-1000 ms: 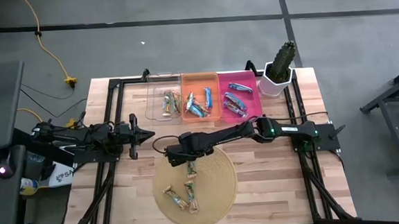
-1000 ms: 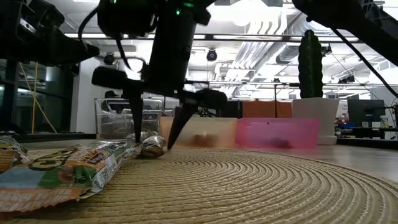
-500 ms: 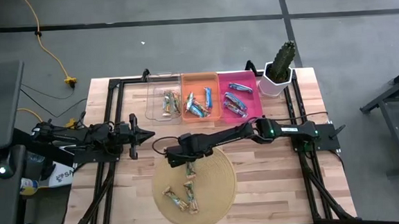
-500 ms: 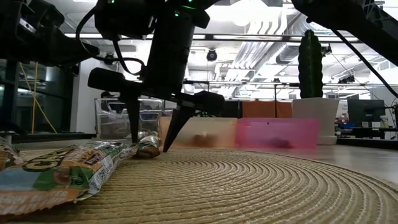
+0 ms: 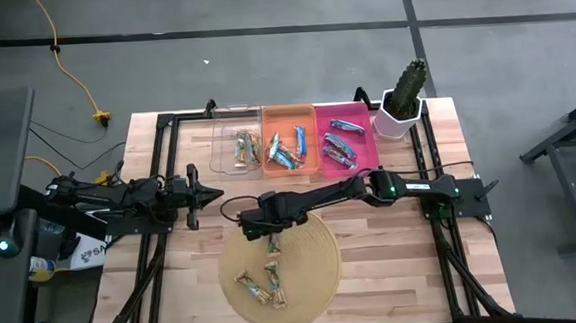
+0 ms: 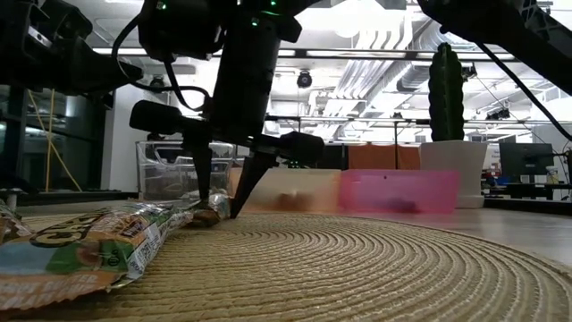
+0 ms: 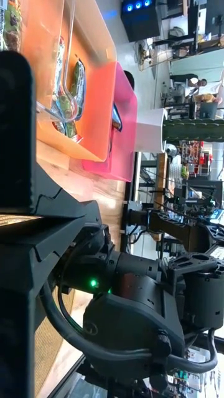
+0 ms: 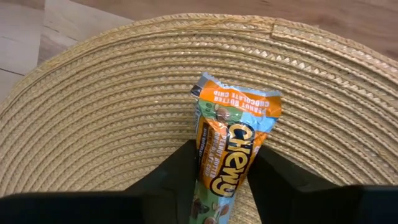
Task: Pick and place Granola Bars by type
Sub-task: Put the yellow granola bar into the transparent bin
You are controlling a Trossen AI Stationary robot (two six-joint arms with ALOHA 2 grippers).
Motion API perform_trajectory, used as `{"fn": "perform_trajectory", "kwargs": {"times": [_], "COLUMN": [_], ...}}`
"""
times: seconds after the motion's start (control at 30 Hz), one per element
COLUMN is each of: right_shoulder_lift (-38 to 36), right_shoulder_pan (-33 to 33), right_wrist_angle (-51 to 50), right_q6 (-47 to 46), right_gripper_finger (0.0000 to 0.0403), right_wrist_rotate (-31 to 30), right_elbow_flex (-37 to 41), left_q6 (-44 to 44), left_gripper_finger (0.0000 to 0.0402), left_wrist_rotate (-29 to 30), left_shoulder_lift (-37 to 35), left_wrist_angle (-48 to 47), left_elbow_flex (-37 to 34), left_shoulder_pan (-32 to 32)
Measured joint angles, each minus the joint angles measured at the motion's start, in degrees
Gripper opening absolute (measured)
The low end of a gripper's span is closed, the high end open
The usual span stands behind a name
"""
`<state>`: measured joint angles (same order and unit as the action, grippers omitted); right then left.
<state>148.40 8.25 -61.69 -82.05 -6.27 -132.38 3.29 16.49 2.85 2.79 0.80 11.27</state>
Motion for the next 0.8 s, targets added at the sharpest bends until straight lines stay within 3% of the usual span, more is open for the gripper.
{"fn": "perform_trajectory", "kwargs": {"times": [0.5, 0.8], "right_shoulder_lift": [-1.5, -3.2], "right_shoulder_pan": [0.0, -0.2], "right_wrist_angle": [-1.7, -2.0], "right_q6": [1.1, 2.6], "right_gripper_finger": [0.0069, 0.0065], "right_wrist_rotate": [-1.3, -1.9], "right_elbow_flex": [0.3, 0.3], "left_q6": [0.0, 0.0], "left_gripper_finger": [0.0001, 0.0001], "left_wrist_rotate": [0.0, 0.0], "left_shoulder_lift": [0.0, 0.0], "left_wrist_angle": [0.0, 0.0], "left_elbow_flex": [0.0, 0.0], "left_shoulder_pan": [0.0, 0.0]}}
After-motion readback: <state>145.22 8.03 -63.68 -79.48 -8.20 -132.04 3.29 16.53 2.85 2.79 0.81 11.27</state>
